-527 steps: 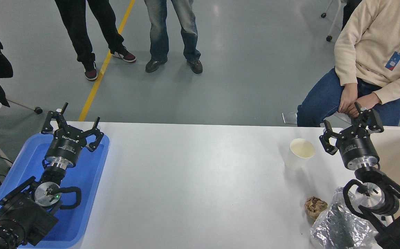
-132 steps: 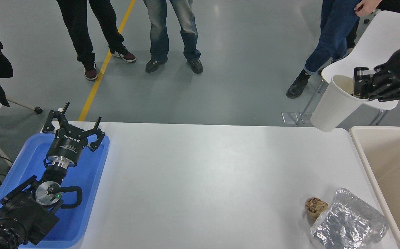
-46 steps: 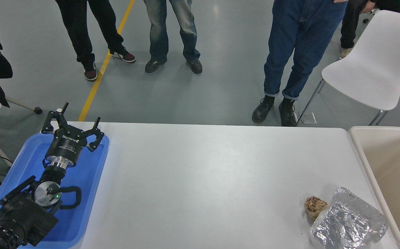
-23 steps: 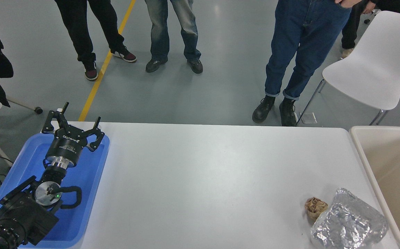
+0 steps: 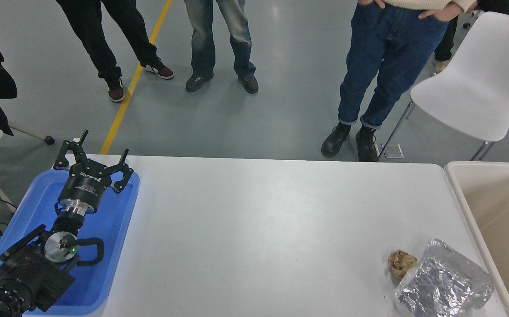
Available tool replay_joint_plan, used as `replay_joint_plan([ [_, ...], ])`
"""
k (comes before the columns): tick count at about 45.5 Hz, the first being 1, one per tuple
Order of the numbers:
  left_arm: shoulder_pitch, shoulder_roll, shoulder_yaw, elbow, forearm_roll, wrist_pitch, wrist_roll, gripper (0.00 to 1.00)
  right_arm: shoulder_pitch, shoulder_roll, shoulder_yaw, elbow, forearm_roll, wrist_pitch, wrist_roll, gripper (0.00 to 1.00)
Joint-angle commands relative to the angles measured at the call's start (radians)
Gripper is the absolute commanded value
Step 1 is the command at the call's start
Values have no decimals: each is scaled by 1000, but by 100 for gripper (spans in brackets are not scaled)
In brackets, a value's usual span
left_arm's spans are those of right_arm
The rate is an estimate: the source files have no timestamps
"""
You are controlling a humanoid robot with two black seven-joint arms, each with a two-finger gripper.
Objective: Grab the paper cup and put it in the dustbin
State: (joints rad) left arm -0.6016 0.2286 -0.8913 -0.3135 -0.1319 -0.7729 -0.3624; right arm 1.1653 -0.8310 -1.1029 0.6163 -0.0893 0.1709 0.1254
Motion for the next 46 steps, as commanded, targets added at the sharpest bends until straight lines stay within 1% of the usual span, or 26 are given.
replay_joint_plan([
  [1,0,0,0,1,0,1,-1,100,-214,64,161,-208,10,-25,-21,0],
  [5,0,0,0,1,0,1,-1,100,-245,99,190,-251,0,-25,-44,0],
  [9,0,0,0,1,0,0,-1,100,-269,113,207,-288,-1,-25,-61,0],
  [13,-1,0,0,-1,0,0,0,100,-274,125,218,-296,-10,-28,-87,0],
  [18,-1,0,0,1,0,1,-1,100,-277,131,221,-297,-32,-47,-90,0],
  [26,-1,0,0,-1,0,0,0,100,-277,138,227,-296,-32,-48,-90,0],
  [32,-1,0,0,-1,0,0,0,100,-279,138,236,-296,-32,-50,-99,0],
  [35,-1,0,0,-1,0,0,0,100,-279,133,245,-299,-32,-65,-99,30],
  [37,-1,0,0,-1,0,0,0,100,-279,133,256,-299,-32,-97,-99,44],
  [39,-1,0,0,-1,0,1,0,100,-282,133,265,-299,-32,-139,-99,52],
  [42,0,0,0,1,0,0,-1,100,-295,135,271,-296,-32,-188,-98,61],
  [46,-1,0,0,1,0,0,-1,100,-306,136,271,-296,-32,-225,-98,67],
])
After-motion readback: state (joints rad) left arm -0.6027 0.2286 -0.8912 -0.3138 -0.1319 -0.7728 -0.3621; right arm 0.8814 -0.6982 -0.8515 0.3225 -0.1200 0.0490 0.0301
